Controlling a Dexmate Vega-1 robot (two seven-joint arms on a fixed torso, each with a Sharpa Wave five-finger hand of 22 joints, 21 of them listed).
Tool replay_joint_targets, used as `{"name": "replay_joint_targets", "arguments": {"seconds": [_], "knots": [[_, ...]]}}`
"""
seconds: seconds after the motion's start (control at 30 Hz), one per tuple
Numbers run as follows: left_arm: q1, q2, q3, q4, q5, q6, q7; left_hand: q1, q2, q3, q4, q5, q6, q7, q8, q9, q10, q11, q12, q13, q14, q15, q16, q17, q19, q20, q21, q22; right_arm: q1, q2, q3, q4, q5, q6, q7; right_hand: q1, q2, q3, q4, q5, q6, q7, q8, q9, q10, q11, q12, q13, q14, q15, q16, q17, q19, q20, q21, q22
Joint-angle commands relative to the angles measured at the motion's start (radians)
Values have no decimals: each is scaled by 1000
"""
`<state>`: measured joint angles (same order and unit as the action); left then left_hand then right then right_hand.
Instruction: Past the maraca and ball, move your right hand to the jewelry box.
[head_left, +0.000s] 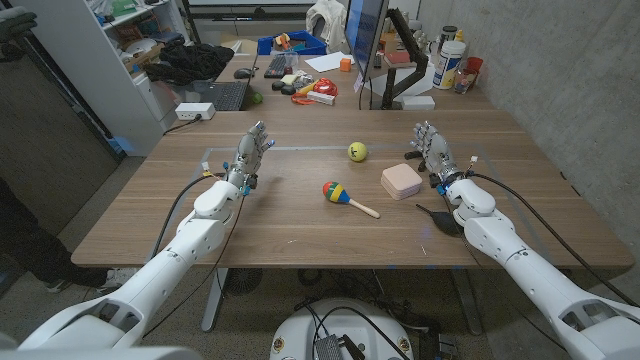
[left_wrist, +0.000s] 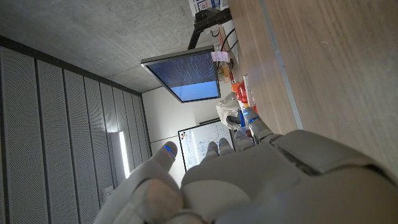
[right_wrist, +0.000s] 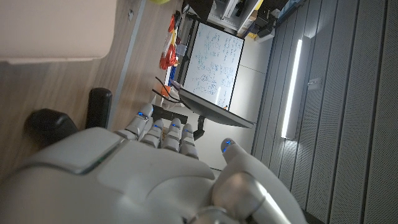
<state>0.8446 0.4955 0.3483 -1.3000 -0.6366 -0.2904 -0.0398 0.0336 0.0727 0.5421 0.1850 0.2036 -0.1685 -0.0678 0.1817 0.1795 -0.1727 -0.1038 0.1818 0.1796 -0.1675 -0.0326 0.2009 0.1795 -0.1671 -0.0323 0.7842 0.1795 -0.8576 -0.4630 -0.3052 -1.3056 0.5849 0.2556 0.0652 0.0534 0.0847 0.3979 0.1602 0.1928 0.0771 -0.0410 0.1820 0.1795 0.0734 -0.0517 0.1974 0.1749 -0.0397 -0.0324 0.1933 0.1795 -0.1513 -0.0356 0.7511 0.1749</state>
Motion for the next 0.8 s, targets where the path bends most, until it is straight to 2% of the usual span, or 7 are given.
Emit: {"name": "replay_joint_targets", "arguments": {"seconds": [0.03, 0.3, 0.4, 0.57, 0.8], "knots": [[17, -47, -63, 0, 54, 30, -37, -1, 104, 7, 0, 5, -80, -3, 4, 3, -34, -7, 5, 1, -75, -53, 6, 4, -95, -84, 4, 2, -33, 136, 171, -13, -146, -65, 92, 3, 96, 8, -1, 4, 8, 1, 5, 2, 6, 1, 5, 5, -8, -46, 6, 5, -6, -110, 5, 6], [21, -79, -102, 7, 86, 43, -64, -1, 104, 7, 0, 5, -79, -5, 5, 3, -32, -8, 6, 1, -74, -53, 7, 4, -95, -84, 2, 2, -39, 206, 249, -19, -235, -91, 140, 3, 95, 7, -1, 4, 12, -2, 6, 2, 11, 5, 7, 5, -7, -44, 6, 5, -5, -109, 3, 6], [22, -89, -115, 9, 96, 46, -73, -2, 104, 8, 0, 5, -74, -11, 7, 3, -31, -11, 6, 1, -72, -49, 7, 4, -96, -81, 1, 2, -39, 222, 268, -22, -265, -97, 153, 3, 93, 7, -2, 3, 15, -5, 7, 2, 12, 6, 7, 5, 2, -35, 10, 5, -1, -100, 4, 6], [25, -102, -135, 11, 111, 52, -83, -3, 103, 7, 0, 5, -69, -15, 9, 3, -28, -11, 7, 1, -67, -32, 9, 4, -97, -71, 0, 3, -39, 244, 290, -27, -320, -91, 154, 18, 82, 8, -19, 2, 21, -12, 9, 3, 22, 38, 11, 6, 30, -5, 15, 0, 17, -76, 5, 6], [28, -118, -157, 16, 128, 59, -99, -4, 102, 7, 0, 5, -60, -18, 12, 4, -23, -6, 9, 2, -63, -27, 10, 5, -94, -66, -1, 3, -41, 259, 305, -35, -399, -63, 144, 48, 71, 15, -47, -2, 40, -16, 14, 4, 44, 48, 19, 7, 57, 14, 15, -5, 36, -52, 5, 6]]}}
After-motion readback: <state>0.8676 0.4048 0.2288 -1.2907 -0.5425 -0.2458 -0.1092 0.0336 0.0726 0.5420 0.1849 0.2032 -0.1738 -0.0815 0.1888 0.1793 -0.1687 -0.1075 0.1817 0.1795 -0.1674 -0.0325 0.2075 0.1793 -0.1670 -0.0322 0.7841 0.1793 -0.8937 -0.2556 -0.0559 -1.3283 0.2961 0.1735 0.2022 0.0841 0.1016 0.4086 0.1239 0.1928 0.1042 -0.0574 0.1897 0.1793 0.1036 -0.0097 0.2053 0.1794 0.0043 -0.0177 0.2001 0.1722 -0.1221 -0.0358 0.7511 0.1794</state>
